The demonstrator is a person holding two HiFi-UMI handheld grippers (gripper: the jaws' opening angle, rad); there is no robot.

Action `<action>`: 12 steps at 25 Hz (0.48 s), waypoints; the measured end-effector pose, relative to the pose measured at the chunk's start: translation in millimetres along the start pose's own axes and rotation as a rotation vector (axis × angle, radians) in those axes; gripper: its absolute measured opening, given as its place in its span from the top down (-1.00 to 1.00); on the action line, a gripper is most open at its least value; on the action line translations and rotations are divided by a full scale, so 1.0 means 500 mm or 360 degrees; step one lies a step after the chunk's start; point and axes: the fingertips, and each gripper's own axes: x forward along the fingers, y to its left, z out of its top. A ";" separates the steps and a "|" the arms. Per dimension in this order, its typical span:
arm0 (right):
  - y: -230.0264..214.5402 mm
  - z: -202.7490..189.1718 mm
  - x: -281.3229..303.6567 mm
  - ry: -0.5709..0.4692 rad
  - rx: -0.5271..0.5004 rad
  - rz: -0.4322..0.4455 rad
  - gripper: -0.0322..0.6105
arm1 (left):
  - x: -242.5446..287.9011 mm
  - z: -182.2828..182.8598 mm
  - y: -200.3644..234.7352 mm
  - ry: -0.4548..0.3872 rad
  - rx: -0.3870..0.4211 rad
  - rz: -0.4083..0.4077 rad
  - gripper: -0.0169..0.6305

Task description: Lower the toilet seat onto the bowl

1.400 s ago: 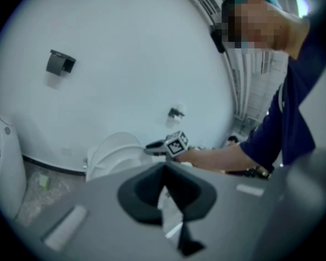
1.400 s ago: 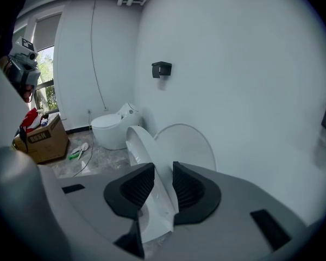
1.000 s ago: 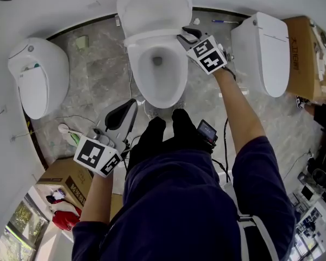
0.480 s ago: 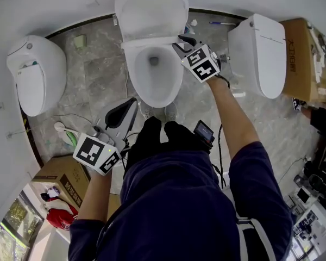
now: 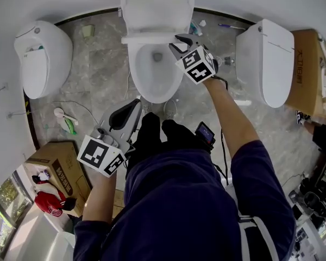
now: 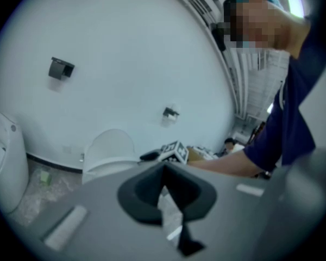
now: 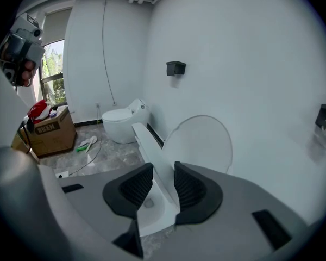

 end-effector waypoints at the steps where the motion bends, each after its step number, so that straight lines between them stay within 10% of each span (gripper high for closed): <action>1: 0.005 -0.003 -0.001 -0.0003 -0.0008 0.0010 0.55 | -0.001 -0.006 -0.008 -0.0001 -0.0004 0.0013 0.96; 12: 0.067 -0.036 -0.016 0.0002 -0.0052 0.0066 0.53 | -0.026 -0.034 -0.059 -0.0011 -0.0011 0.0065 0.96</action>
